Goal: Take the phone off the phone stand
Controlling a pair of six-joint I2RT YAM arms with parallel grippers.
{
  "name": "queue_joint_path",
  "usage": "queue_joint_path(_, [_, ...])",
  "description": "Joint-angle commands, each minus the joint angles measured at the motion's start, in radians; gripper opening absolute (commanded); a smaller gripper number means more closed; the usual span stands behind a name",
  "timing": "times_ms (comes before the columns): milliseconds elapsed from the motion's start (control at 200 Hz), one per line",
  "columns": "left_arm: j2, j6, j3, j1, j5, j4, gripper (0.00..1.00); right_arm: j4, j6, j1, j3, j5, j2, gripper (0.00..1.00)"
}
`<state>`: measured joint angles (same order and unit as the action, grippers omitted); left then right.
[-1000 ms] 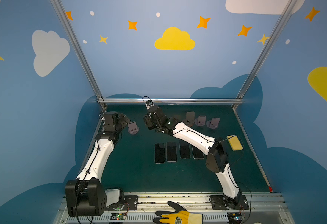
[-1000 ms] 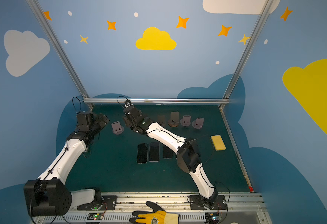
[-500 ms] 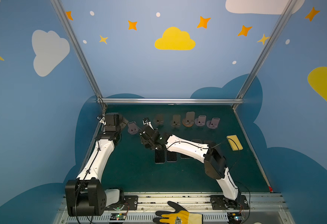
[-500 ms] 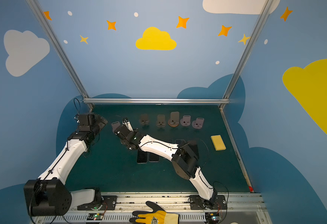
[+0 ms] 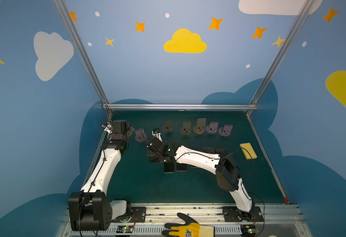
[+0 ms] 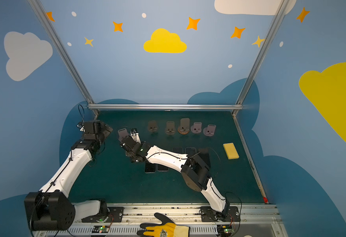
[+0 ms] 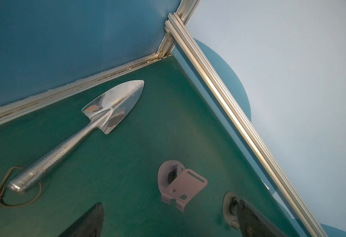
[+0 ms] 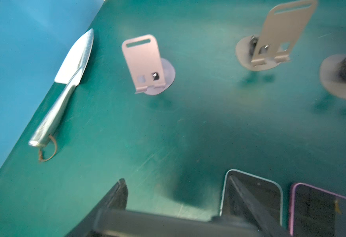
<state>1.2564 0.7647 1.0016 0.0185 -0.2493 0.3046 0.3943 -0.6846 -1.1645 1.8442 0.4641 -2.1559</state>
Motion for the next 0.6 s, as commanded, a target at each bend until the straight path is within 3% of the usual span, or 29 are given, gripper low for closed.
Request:
queue_joint_path(0, [-0.012, -0.002, -0.008, -0.002, -0.016, 0.013, 1.0, 0.003, -0.032, -0.017, -0.009, -0.042, -0.002, 0.49])
queue_joint_path(310, [0.001, -0.006, -0.003, 0.0, -0.003, 0.011, 1.0, 0.007, -0.123, -0.025, -0.083, -0.162, -0.008, 0.49])
queue_joint_path(596, [0.013, -0.001, -0.001, -0.001, 0.031, 0.003, 1.0, 0.033, -0.152, -0.016, -0.085, -0.191, -0.034, 0.49])
